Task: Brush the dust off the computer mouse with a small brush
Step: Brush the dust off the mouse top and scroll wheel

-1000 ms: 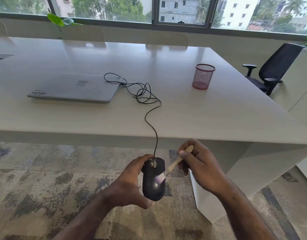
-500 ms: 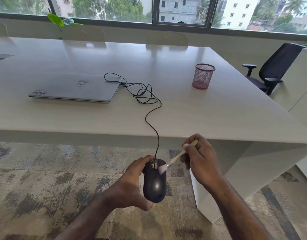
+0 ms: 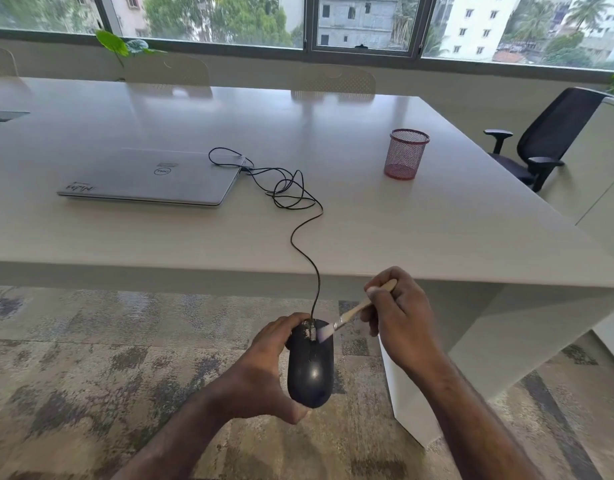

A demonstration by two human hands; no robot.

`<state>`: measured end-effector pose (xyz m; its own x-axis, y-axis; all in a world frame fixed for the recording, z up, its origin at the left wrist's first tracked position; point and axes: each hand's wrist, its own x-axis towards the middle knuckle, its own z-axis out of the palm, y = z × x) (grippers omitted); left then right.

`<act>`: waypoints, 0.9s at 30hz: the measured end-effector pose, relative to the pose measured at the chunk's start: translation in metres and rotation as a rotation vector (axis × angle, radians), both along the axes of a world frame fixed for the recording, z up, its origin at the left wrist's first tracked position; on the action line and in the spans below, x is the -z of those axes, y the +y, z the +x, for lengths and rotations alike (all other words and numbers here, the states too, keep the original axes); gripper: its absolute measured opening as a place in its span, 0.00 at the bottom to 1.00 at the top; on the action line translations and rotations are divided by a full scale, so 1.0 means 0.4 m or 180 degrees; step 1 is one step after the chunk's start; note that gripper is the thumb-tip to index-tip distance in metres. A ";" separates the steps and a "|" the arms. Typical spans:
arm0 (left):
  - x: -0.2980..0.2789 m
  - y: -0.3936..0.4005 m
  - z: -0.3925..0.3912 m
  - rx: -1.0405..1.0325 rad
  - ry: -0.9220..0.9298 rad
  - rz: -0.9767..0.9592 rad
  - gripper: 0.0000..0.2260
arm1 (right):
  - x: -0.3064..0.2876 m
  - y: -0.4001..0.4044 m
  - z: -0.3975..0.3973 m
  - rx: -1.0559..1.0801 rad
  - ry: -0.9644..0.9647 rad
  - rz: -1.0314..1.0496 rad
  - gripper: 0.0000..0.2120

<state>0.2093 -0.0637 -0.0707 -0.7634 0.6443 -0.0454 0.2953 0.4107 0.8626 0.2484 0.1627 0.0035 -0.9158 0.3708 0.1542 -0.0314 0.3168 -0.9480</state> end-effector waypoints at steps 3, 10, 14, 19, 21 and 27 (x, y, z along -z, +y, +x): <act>0.002 -0.001 -0.002 -0.0008 -0.0051 0.0009 0.54 | 0.002 -0.001 -0.007 0.0008 -0.0045 0.0172 0.10; 0.001 -0.001 -0.003 -0.0023 -0.0030 0.0005 0.52 | 0.004 0.008 -0.003 0.0110 0.0146 -0.0190 0.13; 0.004 -0.004 -0.002 -0.0064 0.0005 0.0015 0.51 | 0.005 0.007 -0.006 0.0047 -0.0016 -0.0086 0.14; 0.009 0.002 -0.007 -0.0025 0.0007 0.0059 0.52 | 0.014 0.009 -0.014 0.0091 -0.0066 0.0175 0.09; 0.005 0.005 -0.008 -0.0015 0.0064 0.0050 0.51 | 0.014 0.013 -0.011 0.0153 0.0006 0.0001 0.10; 0.009 0.001 -0.012 -0.0017 0.0031 0.0012 0.51 | 0.003 0.025 -0.006 0.0098 -0.0109 -0.0165 0.11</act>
